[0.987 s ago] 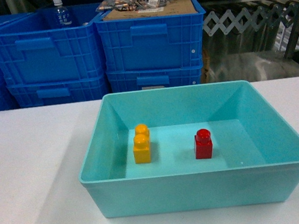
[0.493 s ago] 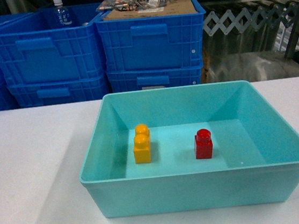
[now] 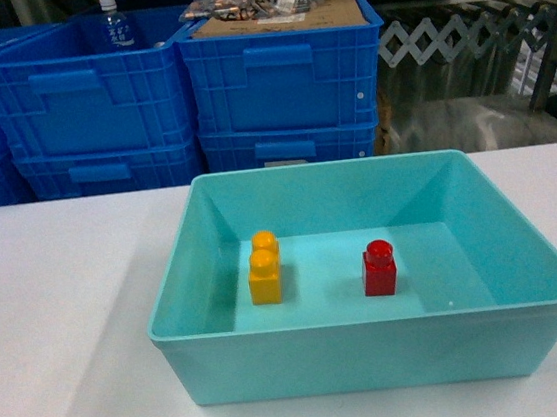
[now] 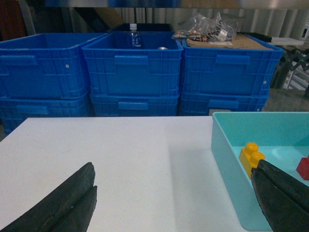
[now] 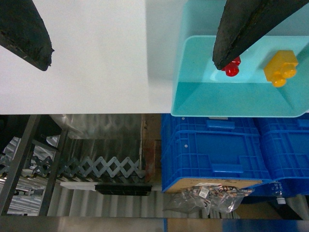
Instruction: Pick red block from blue box to shelf
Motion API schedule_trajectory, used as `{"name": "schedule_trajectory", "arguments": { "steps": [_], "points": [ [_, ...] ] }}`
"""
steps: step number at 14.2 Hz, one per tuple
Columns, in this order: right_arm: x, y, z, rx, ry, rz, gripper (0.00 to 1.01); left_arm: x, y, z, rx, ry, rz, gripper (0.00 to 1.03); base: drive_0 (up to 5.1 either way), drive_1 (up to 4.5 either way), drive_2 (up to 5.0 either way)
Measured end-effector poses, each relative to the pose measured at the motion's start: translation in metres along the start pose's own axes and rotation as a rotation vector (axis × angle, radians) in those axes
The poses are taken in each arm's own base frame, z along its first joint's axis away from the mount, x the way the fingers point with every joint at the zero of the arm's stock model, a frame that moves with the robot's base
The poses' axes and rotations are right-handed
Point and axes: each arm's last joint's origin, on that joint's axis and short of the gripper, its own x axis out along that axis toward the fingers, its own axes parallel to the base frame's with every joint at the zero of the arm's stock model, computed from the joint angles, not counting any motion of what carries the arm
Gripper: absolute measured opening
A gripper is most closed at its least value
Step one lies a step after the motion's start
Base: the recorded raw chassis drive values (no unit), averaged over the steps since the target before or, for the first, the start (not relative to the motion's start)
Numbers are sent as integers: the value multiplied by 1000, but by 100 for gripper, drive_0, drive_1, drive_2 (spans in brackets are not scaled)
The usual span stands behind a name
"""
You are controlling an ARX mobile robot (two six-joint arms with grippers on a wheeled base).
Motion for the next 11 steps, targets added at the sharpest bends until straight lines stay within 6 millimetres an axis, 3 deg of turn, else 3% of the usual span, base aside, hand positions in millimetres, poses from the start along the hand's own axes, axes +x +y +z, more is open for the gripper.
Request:
{"name": "schedule_trajectory", "arguments": {
  "steps": [11],
  "points": [
    [0,0,0,0,0,0,98,0,0,0,0,0,0,98,0,0,0]
  ]
}}
